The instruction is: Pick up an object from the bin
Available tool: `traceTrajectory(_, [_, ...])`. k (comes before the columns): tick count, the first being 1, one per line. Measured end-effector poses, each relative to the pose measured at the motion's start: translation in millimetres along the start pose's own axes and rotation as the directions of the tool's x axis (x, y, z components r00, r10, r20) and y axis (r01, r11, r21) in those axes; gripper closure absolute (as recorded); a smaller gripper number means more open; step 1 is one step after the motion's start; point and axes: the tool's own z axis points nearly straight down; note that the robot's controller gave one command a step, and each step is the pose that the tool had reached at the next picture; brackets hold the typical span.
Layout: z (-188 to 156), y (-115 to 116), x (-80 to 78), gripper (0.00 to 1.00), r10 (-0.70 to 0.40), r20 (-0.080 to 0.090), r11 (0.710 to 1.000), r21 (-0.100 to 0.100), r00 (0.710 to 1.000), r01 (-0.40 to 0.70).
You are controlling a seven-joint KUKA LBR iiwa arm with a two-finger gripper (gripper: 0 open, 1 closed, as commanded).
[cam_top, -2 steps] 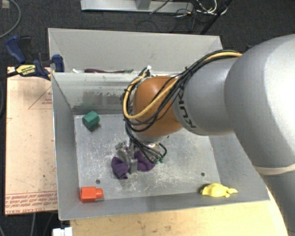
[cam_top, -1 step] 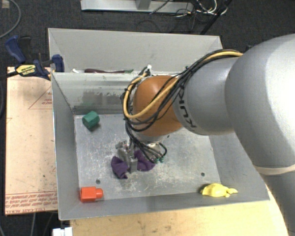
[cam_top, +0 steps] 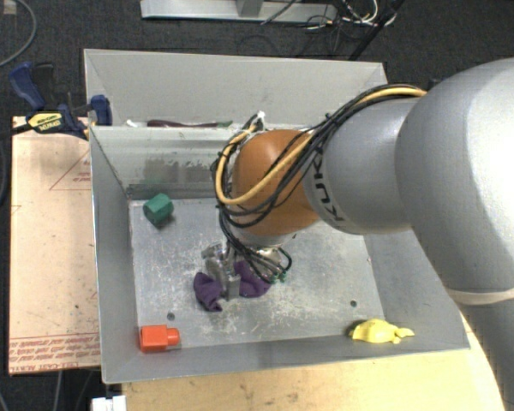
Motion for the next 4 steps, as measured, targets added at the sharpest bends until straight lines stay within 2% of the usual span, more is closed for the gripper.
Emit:
traceTrajectory(2, [-17,0,1.0,1.00,0.001,-0.004,1.000,-0.001,1.000,-0.001])
traceTrajectory(3, [-35,1,2.0,1.00,0.001,-0.008,1.000,-0.001,1.000,-0.001])
traceTrajectory(4, [-59,1,0.9,1.00,0.001,-0.005,1.000,-0.001,1.000,-0.001])
